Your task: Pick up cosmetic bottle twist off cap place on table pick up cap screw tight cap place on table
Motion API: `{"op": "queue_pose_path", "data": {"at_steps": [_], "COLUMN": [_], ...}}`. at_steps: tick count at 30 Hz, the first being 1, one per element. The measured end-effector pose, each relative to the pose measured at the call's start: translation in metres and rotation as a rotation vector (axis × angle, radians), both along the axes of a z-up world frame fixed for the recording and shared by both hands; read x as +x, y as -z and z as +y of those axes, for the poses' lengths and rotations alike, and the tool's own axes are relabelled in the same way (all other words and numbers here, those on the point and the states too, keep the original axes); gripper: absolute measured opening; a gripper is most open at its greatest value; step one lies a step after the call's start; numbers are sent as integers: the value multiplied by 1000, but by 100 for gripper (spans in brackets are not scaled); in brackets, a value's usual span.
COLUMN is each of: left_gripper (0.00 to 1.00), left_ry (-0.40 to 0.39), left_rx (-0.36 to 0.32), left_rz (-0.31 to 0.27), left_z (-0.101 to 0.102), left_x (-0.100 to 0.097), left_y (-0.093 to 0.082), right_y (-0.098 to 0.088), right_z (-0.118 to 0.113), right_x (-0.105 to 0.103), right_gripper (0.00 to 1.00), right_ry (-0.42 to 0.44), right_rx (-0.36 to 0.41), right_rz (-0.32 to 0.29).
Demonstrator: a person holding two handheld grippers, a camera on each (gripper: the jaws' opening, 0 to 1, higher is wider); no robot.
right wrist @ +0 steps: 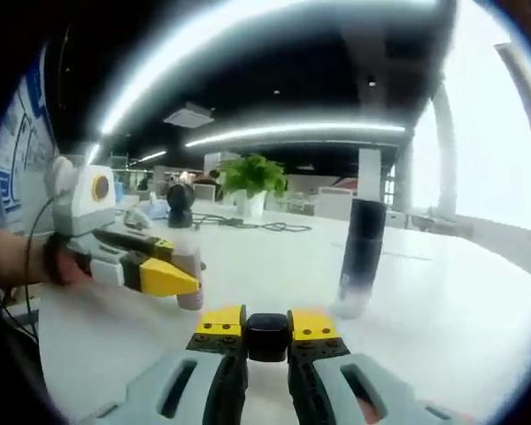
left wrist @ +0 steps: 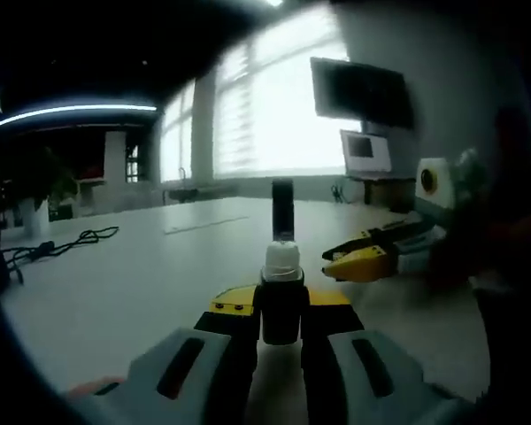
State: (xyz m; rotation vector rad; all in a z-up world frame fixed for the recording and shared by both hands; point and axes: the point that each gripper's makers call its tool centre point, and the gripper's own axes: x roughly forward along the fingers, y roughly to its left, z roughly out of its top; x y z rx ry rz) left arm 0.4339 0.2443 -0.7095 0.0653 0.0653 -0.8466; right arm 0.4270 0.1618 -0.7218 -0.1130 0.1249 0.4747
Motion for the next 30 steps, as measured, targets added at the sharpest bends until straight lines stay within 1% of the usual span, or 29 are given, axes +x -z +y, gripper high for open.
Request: {"op": "queue_pose_path", "data": {"at_steps": [2,3,9,12,13,15,19,21,22,24,30], "left_gripper": [7,7,7,7,7,7,8,8,8,8,8], "left_ry": [-6,-5,-11,-6,-5,-3,-15,-13,-7,-10,-18], "left_rx": [1,8,31,23,25,31,35,39,40,36,33], "left_rz": [14,31,17,28,30,47,33,39,31,40,45], "left_z": [1,0,0,0,0,-1,1,1,0,0,4], "left_x": [1,1,2,1,1,0,1,0,-1,-1,-1], "left_y": [2,5,8,8,9,12,11,13,13,13,15], "right_y": [2,3,9,8,8,10,16,16,16,17,19], "right_z": [0,-1,5,6,6,6,8,7,7,7,10], "right_x": [1,1,0,0,0,1,1,1,2,2,2], "right_gripper": [11,11,11,11,11,11,11,11,11,11,11], "right_ry": [6,7,-12,-22,-21,-18,-24,-23,-22,-22,-31], "right_rx": [-4,-12,-32,-1,-2,-12,-55,-55,-50,-44,-60], "right_rz": [5,9,25,48,48,49,54,56,57,67,63]}}
